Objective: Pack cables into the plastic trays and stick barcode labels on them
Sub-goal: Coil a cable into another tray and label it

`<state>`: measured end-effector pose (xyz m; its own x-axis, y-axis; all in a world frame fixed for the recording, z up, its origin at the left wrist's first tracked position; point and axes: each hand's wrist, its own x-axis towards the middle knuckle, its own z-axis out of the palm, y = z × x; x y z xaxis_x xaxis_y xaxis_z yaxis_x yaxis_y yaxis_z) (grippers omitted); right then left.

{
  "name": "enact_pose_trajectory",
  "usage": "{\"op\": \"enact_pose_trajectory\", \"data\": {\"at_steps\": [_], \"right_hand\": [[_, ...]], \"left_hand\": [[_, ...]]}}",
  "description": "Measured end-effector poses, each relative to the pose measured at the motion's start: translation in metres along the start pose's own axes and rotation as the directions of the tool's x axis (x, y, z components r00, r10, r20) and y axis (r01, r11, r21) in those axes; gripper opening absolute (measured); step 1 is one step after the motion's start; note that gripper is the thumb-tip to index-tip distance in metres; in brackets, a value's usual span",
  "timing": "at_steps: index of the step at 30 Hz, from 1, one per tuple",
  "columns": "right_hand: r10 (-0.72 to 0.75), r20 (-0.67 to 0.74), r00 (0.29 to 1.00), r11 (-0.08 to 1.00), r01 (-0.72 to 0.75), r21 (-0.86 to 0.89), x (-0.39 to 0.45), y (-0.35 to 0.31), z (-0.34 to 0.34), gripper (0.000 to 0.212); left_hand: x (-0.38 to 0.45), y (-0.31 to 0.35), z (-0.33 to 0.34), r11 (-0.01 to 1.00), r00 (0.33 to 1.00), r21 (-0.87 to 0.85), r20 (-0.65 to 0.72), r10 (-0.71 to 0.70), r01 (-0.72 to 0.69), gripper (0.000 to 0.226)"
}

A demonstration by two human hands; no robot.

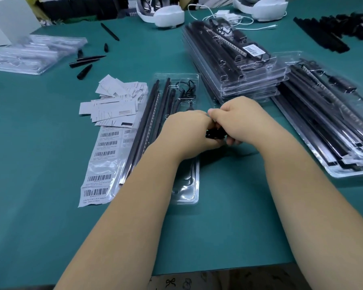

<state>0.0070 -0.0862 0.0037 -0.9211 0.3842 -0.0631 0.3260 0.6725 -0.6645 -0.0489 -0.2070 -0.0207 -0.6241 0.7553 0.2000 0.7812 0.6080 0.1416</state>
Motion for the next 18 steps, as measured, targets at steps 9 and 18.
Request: {"op": "enact_pose_trajectory", "data": {"at_steps": [9,18], "right_hand": [[-0.066,-0.128,0.990,0.794,0.130,0.594,0.003,0.003,-0.023,0.023],[-0.006,-0.343,0.939,0.582,0.282,0.763,0.003,-0.006,0.012,0.016]], "left_hand": [[0.000,-0.016,-0.006,0.808,0.974,-0.550,0.050,-0.222,0.212,0.042],[-0.002,-0.020,-0.004,0.746,0.983,-0.648,0.023,-0.184,0.155,0.034]]}}
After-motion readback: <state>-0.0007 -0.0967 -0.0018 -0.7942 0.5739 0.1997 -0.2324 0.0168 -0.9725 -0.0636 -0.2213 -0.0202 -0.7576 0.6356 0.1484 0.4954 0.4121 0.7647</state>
